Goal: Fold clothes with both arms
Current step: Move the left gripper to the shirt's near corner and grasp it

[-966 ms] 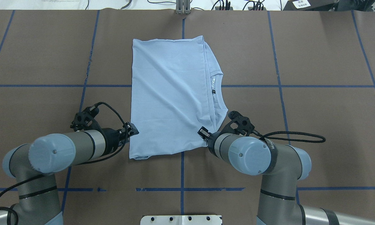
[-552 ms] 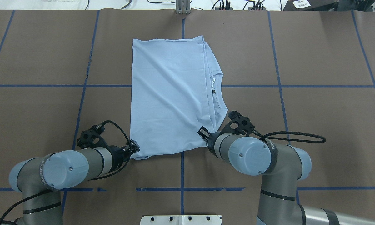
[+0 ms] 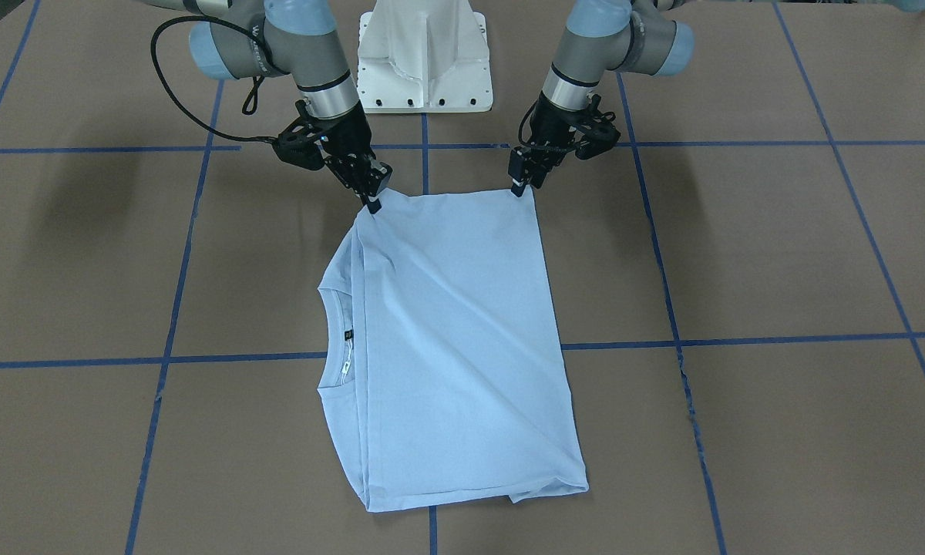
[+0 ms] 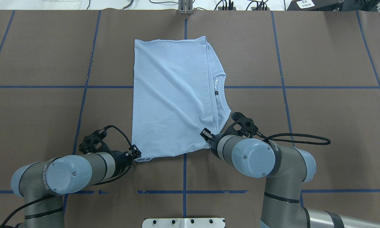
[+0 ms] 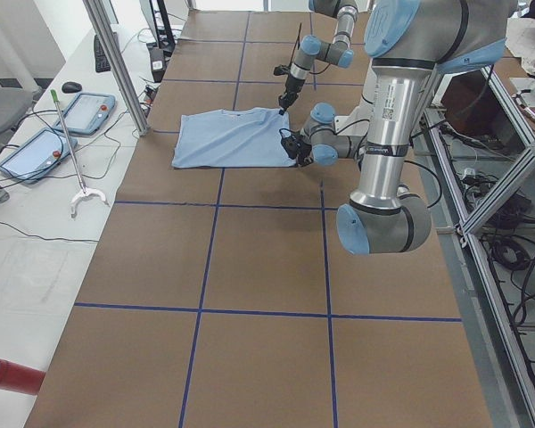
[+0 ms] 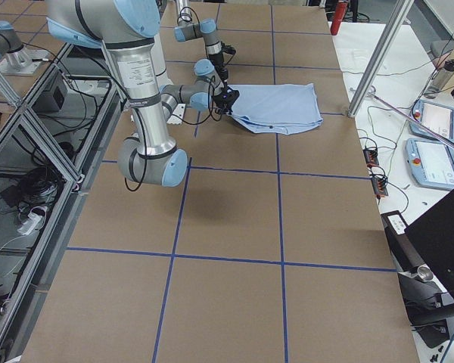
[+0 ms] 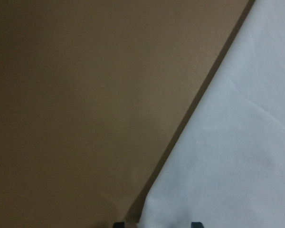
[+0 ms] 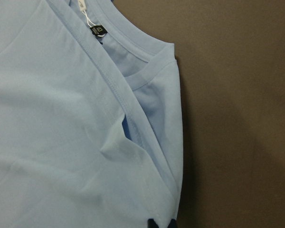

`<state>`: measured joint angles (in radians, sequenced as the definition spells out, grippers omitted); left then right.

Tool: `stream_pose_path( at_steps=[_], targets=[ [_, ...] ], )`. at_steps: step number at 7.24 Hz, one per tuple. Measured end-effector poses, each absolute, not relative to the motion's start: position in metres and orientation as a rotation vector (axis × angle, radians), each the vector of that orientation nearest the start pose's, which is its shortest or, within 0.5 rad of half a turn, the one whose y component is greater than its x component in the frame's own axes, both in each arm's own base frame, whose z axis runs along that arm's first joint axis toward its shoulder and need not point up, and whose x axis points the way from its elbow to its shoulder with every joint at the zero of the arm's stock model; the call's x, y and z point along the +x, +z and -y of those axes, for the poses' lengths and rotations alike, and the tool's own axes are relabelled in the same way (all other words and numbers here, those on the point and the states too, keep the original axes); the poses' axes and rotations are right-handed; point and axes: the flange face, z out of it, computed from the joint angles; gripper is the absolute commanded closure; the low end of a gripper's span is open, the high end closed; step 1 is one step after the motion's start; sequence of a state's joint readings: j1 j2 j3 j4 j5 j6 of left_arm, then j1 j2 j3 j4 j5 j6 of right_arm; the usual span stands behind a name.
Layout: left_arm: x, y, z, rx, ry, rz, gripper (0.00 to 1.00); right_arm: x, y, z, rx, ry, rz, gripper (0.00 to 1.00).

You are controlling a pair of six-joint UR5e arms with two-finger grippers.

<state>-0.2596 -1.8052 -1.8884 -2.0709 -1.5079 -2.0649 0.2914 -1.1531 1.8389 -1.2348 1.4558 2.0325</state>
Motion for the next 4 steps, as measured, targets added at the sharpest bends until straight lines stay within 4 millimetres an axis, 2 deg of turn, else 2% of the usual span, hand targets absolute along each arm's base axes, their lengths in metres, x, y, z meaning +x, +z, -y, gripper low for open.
stream_pose_path(
  at_steps=[2, 3, 4],
  targets=[
    [0.512, 0.329, 0.28, -0.075, -0.72, -1.085, 1.0, -0.545, 0.269, 0.314, 0.018, 0.743, 1.054, 1.0],
    [0.507, 0.32, 0.28, -0.076, -0.719, -1.103, 1.0, -0.541, 0.268, 0.314, 0.018, 0.743, 1.058, 1.0],
    [0.493, 0.3, 0.276, -0.081, -0.718, -1.131, 1.0, -0.533, 0.265, 0.307, 0.013, 0.737, 1.064, 1.0]
  ],
)
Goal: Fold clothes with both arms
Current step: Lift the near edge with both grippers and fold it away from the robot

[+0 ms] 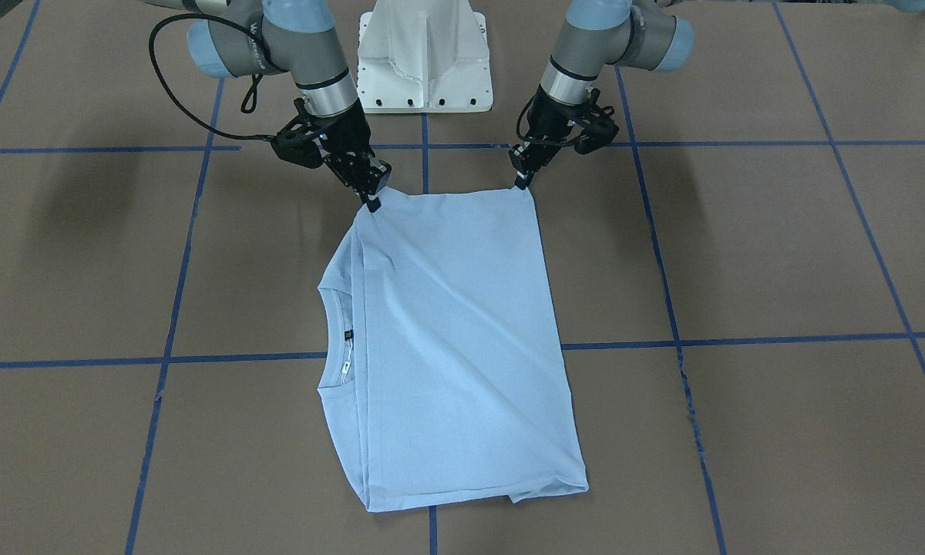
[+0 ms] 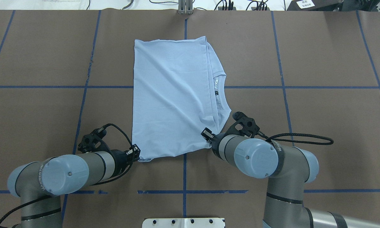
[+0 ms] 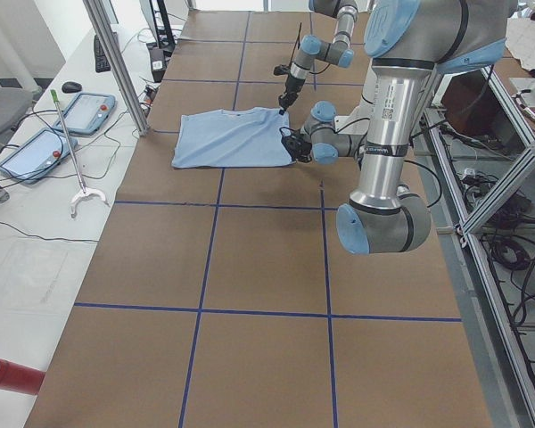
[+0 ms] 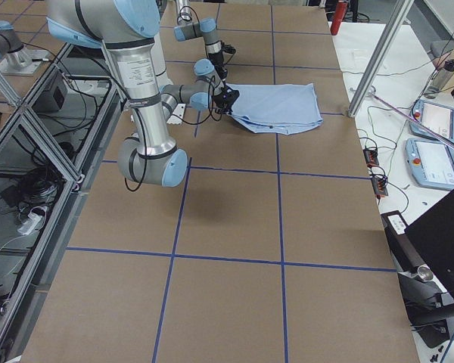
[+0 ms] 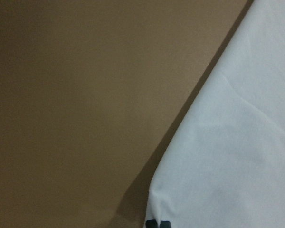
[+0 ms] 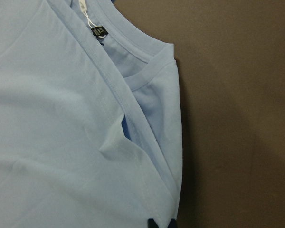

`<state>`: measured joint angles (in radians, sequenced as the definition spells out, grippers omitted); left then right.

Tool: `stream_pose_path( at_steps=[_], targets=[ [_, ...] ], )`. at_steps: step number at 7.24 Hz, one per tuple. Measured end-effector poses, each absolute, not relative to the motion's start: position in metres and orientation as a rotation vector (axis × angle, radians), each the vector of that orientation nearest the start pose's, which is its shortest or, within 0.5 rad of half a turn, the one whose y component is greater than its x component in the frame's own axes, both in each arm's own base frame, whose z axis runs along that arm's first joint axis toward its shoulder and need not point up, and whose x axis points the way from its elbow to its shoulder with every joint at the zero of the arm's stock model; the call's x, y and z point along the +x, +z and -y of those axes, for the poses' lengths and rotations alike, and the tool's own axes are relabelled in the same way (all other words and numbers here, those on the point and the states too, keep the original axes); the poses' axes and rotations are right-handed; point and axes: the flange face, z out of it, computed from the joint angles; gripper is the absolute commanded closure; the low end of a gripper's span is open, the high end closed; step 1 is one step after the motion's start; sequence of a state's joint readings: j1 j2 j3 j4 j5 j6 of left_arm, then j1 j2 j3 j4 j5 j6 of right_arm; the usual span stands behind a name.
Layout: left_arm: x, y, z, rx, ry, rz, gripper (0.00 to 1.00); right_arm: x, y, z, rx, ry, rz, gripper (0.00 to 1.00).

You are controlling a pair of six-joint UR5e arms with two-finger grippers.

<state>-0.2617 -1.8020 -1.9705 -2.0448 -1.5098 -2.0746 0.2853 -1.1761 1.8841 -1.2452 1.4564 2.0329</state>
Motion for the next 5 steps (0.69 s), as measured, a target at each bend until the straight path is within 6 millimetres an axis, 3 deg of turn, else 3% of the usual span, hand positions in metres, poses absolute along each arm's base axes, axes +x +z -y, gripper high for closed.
stream_pose_path(
  at_steps=[2, 4, 5],
  targets=[
    [0.459, 0.245, 0.244, -0.132, -0.702, -1.162, 1.0, -0.513, 0.249, 0.274, -0.018, 0.706, 1.074, 1.0],
    [0.439, 0.207, 0.202, -0.235, -0.696, -1.204, 1.0, -0.477, 0.221, 0.228, -0.086, 0.704, 1.079, 1.0],
    [0.423, 0.19, 0.192, -0.259, -0.691, -1.218, 1.0, -0.457, 0.205, 0.213, -0.1, 0.714, 1.077, 1.0]
  ],
)
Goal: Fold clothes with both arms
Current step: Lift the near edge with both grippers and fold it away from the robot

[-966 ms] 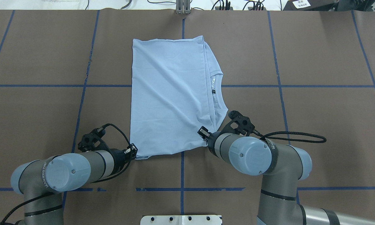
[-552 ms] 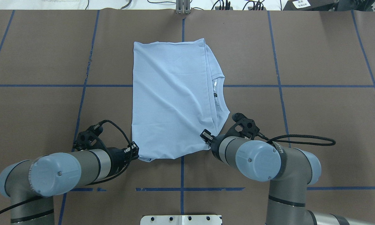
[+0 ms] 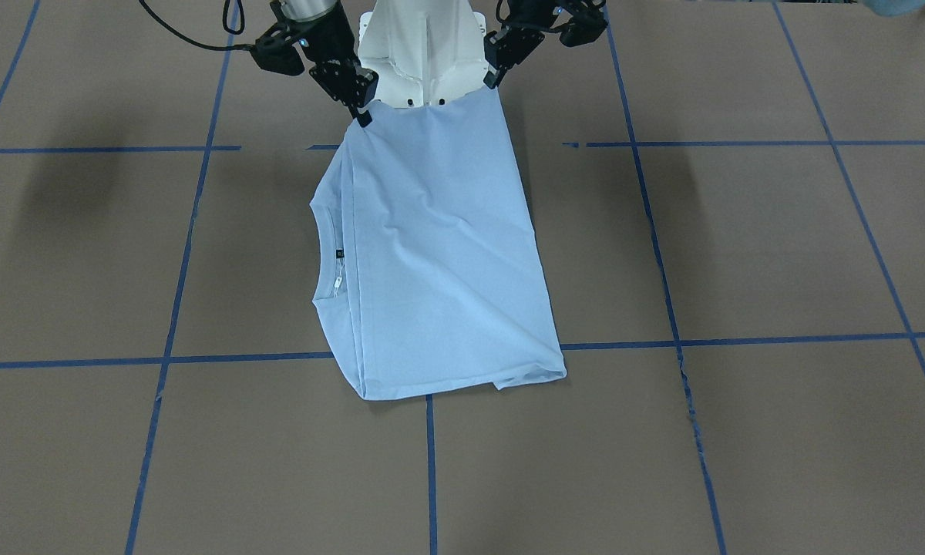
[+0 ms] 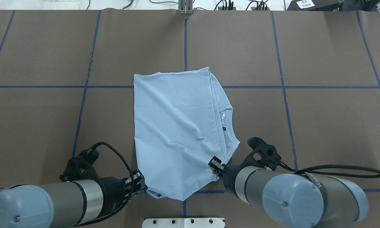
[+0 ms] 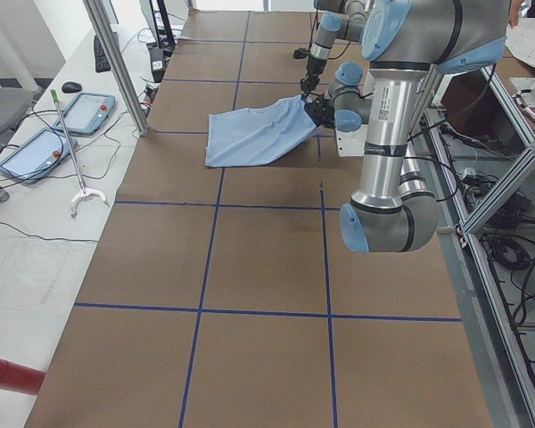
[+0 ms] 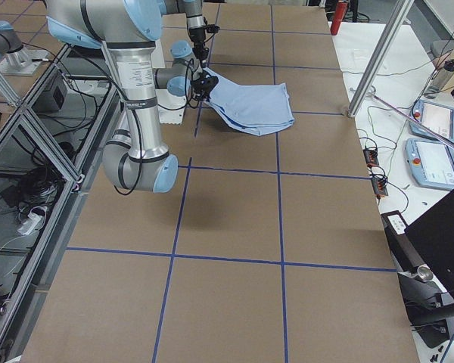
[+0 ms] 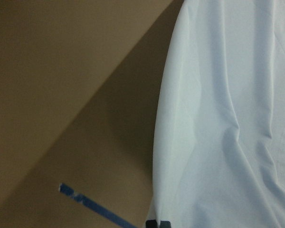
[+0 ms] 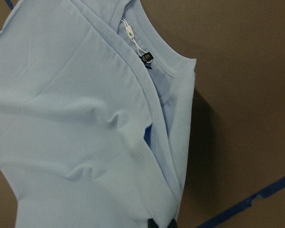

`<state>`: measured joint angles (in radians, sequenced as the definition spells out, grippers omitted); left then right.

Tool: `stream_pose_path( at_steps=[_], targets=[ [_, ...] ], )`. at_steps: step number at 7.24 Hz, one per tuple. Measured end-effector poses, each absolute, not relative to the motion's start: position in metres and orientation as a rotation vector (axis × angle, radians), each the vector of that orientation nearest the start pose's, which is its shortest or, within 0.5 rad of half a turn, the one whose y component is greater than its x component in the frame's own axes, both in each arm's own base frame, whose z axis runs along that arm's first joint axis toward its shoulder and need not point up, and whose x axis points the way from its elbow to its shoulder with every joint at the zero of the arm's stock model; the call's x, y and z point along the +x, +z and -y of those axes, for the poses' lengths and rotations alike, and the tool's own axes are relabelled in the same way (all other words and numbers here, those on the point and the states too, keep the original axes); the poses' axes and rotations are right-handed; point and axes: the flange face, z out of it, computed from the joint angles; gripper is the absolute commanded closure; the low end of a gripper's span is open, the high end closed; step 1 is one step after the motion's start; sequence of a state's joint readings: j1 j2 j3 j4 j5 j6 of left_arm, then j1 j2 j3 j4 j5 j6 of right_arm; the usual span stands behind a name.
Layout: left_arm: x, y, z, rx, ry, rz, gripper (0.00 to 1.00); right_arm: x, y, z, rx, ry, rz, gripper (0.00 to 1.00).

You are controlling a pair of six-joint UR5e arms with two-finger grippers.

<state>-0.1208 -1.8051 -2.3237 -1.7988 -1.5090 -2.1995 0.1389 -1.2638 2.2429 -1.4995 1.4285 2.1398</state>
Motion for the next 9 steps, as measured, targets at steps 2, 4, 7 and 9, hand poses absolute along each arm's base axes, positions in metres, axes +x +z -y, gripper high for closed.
stream_pose_path(
  at_steps=[2, 4, 7, 9],
  targets=[
    [0.396, 0.173, 0.213, -0.185, -0.661, -1.233, 1.0, -0.439, 0.189, 0.239, -0.056, 0.766, 1.071, 1.0],
    [0.382, 0.17, 0.27, -0.072, -0.633, -1.227, 1.0, -0.445, 0.181, 0.31, 0.012, 0.806, 1.047, 1.0],
    [0.408, 0.198, 0.368, 0.088, -0.639, -1.131, 1.0, -0.475, 0.186, 0.402, 0.034, 0.848, 1.014, 1.0],
    [0.412, 0.224, 0.421, 0.172, -0.64, -1.101, 1.0, -0.502, 0.205, 0.445, 0.027, 0.863, 1.036, 1.0]
  ],
)
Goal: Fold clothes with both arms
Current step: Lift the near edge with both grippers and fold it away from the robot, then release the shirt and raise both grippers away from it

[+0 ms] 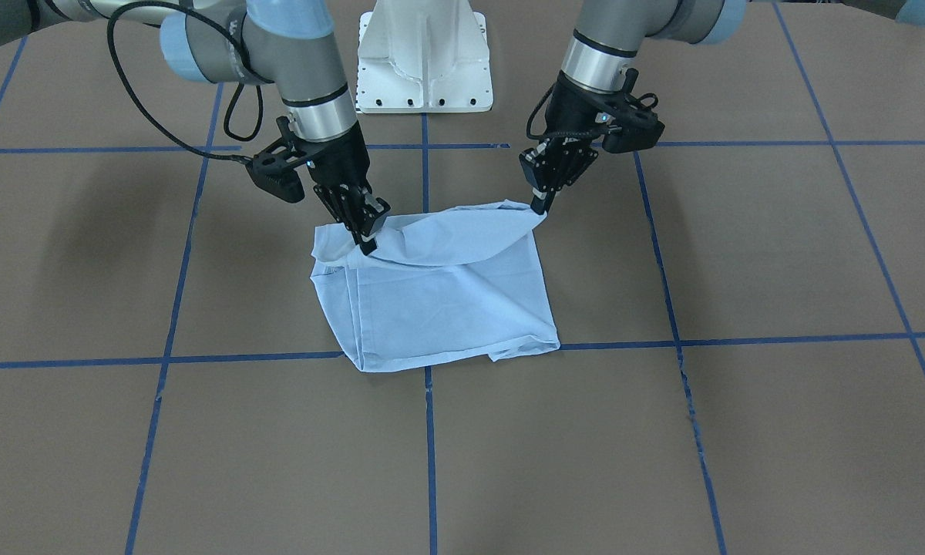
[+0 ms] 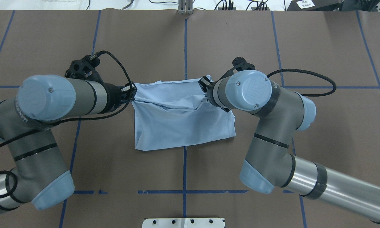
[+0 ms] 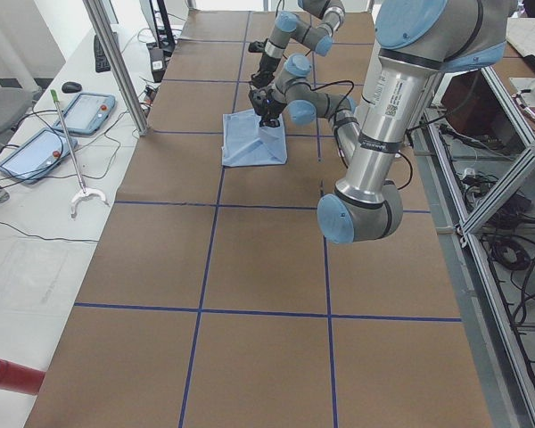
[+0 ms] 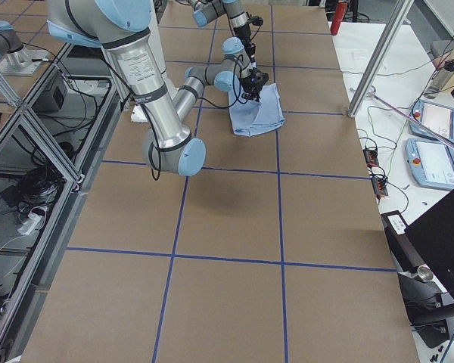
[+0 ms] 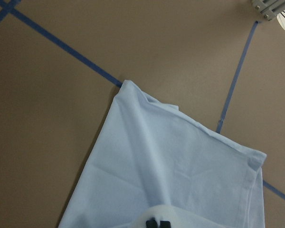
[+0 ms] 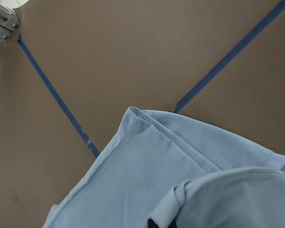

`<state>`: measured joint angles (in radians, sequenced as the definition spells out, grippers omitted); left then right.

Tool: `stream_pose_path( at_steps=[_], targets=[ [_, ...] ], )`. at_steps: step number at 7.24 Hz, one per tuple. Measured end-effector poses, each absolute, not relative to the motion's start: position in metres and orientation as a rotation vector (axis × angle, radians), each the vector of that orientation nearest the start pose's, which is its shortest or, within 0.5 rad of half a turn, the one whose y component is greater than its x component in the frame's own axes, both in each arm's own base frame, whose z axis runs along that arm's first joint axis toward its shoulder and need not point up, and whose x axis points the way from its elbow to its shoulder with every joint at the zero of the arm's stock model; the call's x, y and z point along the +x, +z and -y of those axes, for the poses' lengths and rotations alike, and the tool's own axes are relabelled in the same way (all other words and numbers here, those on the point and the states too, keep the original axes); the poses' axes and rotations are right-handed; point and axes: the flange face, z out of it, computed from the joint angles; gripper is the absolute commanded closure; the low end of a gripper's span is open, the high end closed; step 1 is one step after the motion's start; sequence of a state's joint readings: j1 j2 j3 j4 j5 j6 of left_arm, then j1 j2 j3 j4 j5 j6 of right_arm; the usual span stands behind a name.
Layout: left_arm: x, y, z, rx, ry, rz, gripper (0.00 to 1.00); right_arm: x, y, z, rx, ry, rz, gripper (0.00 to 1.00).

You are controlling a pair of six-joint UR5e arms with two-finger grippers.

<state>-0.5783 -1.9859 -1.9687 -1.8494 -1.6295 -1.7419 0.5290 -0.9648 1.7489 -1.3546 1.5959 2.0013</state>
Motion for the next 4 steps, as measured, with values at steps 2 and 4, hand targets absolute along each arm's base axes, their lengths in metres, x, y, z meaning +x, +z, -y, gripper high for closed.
stream_pose_path(
  at_steps=[2, 4],
  targets=[
    [0.421, 0.239, 0.463, 0.233, -0.626, -1.065, 1.0, -0.519, 0.211, 0.473, 0.019, 0.875, 1.026, 0.94],
    [0.443, 0.281, 0.523, 0.297, -0.619, -1.043, 0.48, -0.539, 0.225, 0.519, 0.011, 0.882, 1.027, 0.0]
  ],
)
